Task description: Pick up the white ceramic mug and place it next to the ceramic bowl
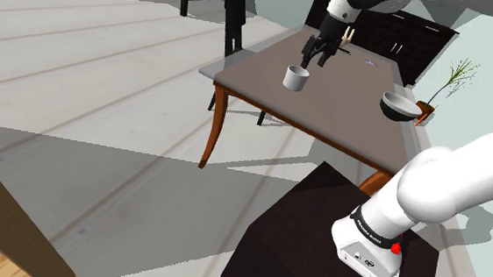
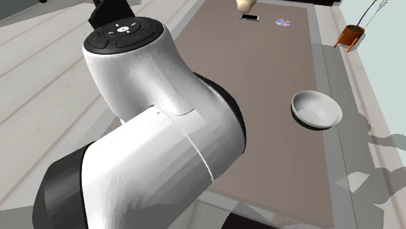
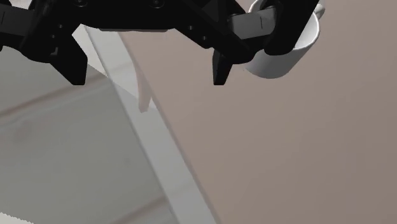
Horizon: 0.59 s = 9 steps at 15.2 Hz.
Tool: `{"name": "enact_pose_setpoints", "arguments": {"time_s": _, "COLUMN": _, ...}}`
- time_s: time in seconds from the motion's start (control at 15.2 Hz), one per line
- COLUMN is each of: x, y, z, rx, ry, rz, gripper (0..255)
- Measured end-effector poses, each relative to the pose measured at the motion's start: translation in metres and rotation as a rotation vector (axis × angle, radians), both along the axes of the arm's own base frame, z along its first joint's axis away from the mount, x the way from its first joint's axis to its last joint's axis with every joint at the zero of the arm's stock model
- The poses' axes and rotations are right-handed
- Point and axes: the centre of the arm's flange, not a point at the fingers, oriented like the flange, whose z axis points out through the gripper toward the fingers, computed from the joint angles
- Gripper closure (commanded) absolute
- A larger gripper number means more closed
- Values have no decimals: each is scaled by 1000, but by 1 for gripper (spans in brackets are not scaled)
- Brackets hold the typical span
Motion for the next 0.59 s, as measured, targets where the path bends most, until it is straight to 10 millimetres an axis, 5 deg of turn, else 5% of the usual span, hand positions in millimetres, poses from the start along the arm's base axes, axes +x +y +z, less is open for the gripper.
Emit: {"name": "enact_pose_setpoints", "arguments": {"time_s": 0.59, "x": 76, "y": -76, "z": -54, "rx": -9, "ry": 25, "rz": -2, "gripper": 0}}
